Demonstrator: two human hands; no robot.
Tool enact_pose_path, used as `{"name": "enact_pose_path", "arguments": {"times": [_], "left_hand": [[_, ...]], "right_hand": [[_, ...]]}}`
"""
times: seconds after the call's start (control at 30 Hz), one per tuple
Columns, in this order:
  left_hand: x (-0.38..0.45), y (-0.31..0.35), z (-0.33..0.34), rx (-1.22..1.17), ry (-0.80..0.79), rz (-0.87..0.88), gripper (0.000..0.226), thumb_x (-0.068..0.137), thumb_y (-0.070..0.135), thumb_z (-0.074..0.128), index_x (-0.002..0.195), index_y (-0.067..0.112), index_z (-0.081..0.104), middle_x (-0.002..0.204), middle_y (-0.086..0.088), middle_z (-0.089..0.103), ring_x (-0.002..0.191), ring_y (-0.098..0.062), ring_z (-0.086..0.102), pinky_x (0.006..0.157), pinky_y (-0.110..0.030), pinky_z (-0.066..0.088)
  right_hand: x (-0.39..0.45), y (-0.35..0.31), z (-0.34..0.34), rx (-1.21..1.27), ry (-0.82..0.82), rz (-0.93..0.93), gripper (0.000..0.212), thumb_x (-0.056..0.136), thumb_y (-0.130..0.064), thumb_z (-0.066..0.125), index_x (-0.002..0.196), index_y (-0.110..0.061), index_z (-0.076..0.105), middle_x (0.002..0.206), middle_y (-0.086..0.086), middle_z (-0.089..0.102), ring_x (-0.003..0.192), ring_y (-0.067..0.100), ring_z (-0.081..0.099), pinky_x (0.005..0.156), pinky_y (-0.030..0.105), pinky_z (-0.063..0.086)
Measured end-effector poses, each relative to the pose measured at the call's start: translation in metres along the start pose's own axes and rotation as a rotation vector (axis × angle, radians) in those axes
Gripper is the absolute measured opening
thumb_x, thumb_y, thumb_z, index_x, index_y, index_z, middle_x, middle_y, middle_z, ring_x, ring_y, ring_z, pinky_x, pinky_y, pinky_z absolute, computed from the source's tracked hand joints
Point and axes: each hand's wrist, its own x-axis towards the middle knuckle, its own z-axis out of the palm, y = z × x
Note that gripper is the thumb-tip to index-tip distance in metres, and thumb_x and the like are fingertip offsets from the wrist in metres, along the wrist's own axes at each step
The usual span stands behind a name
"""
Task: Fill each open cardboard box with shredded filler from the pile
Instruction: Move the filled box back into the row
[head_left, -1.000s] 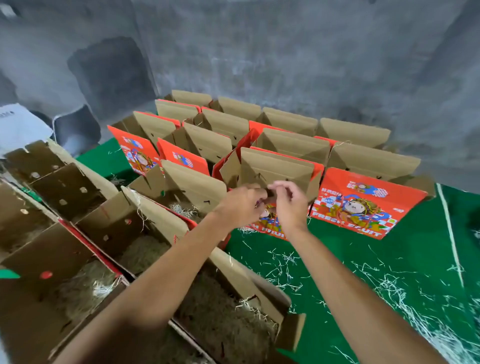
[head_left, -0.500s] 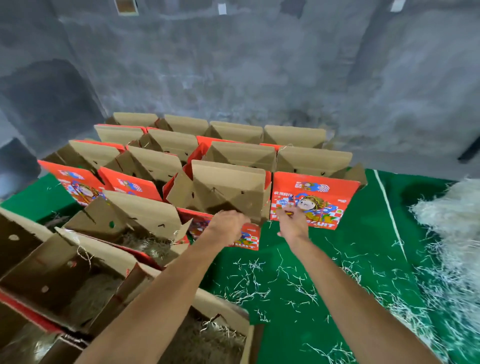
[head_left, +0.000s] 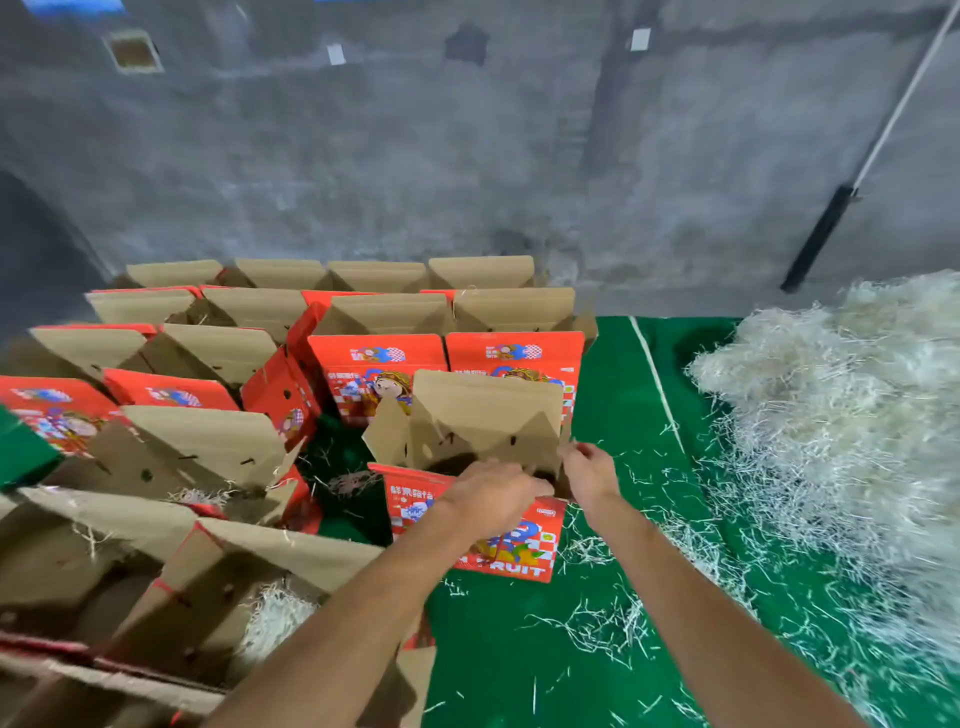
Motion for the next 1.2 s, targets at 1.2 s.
{"name": "enact_pose_path", "arguments": {"times": [1.2], "left_hand": [[0.061,0.292,0.124,-0.238,0.233,-0.235,0.022,0.100,0.044,0.046,0.106,0.030,0.062,0.091,0.012,0.070,0.071,-0.005,0.060,0.073,-0.026,0.048]], "right_hand": [[-0.048,0.140,-0.301,-0.580,0.143,-0.242,0.048,0.107,-0.031,0.039,0.152,-0.025,0.025,0.121,-0.007,0.052,0.084,0.012,0.065,0.057,0.030,0.057]]}}
